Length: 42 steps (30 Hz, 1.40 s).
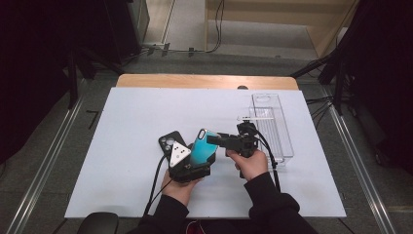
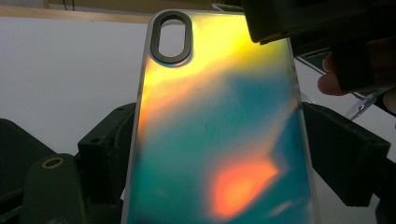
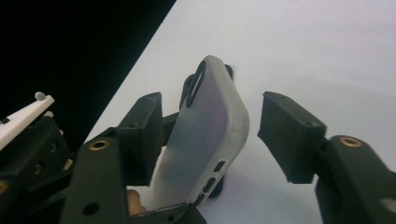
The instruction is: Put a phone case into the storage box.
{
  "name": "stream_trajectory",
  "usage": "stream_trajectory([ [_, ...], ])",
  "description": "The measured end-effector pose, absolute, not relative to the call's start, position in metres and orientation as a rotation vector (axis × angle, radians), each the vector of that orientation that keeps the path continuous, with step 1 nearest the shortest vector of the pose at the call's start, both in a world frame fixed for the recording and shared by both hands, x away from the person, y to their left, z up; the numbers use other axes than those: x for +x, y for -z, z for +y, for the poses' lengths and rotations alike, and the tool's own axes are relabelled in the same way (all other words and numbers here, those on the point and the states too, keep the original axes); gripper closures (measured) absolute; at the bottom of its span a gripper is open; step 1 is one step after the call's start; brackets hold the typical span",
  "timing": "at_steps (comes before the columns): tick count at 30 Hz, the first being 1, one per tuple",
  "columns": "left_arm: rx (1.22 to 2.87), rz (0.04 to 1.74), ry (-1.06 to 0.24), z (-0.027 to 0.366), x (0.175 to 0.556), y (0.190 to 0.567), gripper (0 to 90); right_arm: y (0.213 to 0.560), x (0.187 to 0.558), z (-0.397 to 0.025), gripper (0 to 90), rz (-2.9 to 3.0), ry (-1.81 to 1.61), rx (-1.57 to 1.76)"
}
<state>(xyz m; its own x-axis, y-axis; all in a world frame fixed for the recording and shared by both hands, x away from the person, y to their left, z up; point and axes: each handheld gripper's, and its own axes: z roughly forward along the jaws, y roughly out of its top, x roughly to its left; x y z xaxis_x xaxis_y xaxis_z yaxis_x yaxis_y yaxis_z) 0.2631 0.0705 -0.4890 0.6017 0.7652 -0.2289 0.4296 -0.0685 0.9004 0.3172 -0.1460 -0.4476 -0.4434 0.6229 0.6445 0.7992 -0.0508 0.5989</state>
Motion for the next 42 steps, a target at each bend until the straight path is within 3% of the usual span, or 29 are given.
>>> stream_trajectory([
  [7,1.683,0.991,-0.374,0.07,0.261,0.49,16.6,0.447,0.316,-0.147,68.8,-1.999,1.507,-1.578],
  [14,1.669,0.989,-0.322,0.07,0.262,0.49,16.5,0.447,0.318,-0.153,75.0,-1.921,1.528,-1.555],
  [42,1.825,0.921,-0.214,0.072,0.266,0.469,13.5,0.426,0.311,-0.161,78.3,-2.091,1.55,-1.508],
])
